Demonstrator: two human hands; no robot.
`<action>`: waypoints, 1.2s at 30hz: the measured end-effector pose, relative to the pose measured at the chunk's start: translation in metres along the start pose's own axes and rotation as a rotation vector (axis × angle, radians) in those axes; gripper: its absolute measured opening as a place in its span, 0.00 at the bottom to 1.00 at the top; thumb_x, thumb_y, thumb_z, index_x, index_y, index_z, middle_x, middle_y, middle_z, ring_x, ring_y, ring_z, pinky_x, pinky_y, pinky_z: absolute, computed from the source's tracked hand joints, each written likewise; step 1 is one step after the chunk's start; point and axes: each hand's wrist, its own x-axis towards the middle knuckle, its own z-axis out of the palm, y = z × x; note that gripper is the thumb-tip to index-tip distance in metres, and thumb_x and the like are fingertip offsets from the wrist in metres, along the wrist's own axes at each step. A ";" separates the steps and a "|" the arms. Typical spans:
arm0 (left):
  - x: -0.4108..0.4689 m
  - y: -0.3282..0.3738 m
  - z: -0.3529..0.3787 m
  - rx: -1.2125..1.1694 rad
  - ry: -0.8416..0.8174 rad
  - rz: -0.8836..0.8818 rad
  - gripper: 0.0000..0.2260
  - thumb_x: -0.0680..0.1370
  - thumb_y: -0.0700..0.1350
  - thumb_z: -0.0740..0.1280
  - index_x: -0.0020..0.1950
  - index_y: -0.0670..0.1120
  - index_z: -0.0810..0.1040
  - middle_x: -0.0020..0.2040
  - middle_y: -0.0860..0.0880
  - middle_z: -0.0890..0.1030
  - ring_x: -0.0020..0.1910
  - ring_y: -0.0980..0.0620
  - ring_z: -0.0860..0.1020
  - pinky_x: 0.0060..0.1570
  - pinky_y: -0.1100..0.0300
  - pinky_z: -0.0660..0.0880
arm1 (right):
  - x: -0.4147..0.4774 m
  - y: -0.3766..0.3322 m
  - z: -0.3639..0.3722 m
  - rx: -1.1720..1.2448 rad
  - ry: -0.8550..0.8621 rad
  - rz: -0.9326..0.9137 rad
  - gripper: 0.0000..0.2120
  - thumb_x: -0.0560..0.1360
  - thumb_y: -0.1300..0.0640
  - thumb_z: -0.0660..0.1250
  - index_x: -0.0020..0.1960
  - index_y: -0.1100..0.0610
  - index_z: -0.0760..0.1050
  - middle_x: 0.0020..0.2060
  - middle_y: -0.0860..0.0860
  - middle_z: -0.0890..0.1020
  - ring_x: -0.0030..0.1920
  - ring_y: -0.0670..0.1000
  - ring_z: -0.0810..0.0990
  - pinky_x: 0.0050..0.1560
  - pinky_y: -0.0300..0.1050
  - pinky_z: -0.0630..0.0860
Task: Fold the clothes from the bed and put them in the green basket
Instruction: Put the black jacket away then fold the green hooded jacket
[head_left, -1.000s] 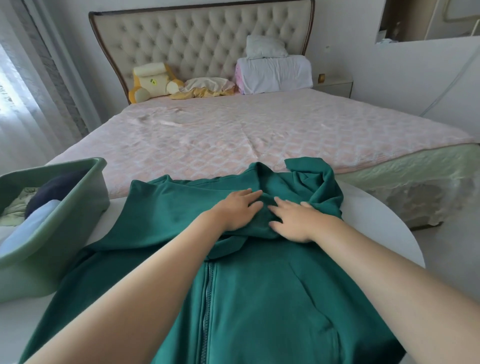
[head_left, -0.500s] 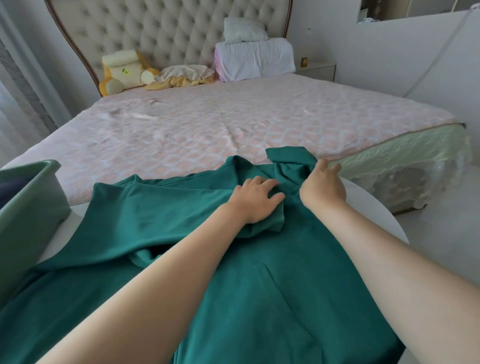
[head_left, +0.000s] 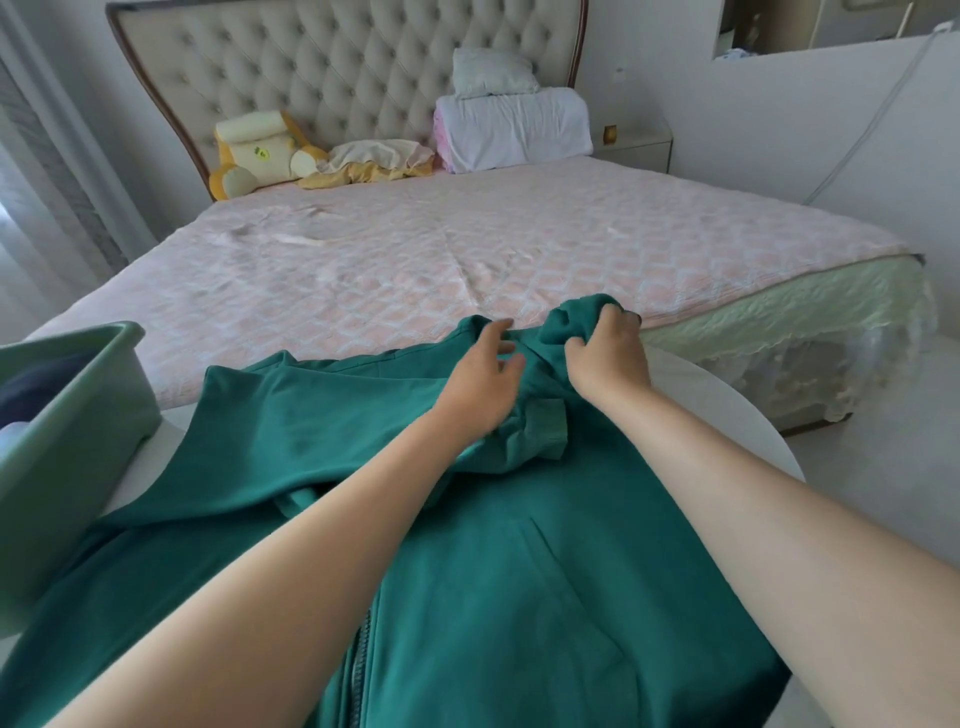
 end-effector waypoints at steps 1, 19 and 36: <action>-0.003 0.003 -0.008 -0.053 0.072 -0.023 0.22 0.84 0.49 0.58 0.78 0.54 0.60 0.64 0.53 0.74 0.48 0.58 0.77 0.37 0.65 0.73 | -0.006 -0.009 0.000 0.019 0.029 -0.088 0.15 0.79 0.58 0.62 0.64 0.63 0.67 0.65 0.61 0.69 0.60 0.62 0.75 0.56 0.54 0.73; -0.091 -0.059 -0.122 0.335 -0.123 -0.108 0.13 0.78 0.51 0.69 0.62 0.55 0.81 0.58 0.54 0.82 0.57 0.55 0.79 0.59 0.63 0.72 | -0.086 -0.093 0.006 -0.267 -0.403 -0.550 0.23 0.70 0.61 0.62 0.64 0.47 0.70 0.61 0.49 0.69 0.54 0.54 0.76 0.45 0.48 0.74; -0.126 -0.069 -0.176 0.002 0.311 -0.154 0.40 0.73 0.42 0.72 0.76 0.63 0.54 0.57 0.47 0.80 0.42 0.50 0.80 0.47 0.50 0.81 | -0.121 -0.152 0.057 0.398 -0.276 -0.833 0.19 0.74 0.74 0.64 0.57 0.55 0.78 0.71 0.49 0.71 0.64 0.44 0.77 0.66 0.36 0.72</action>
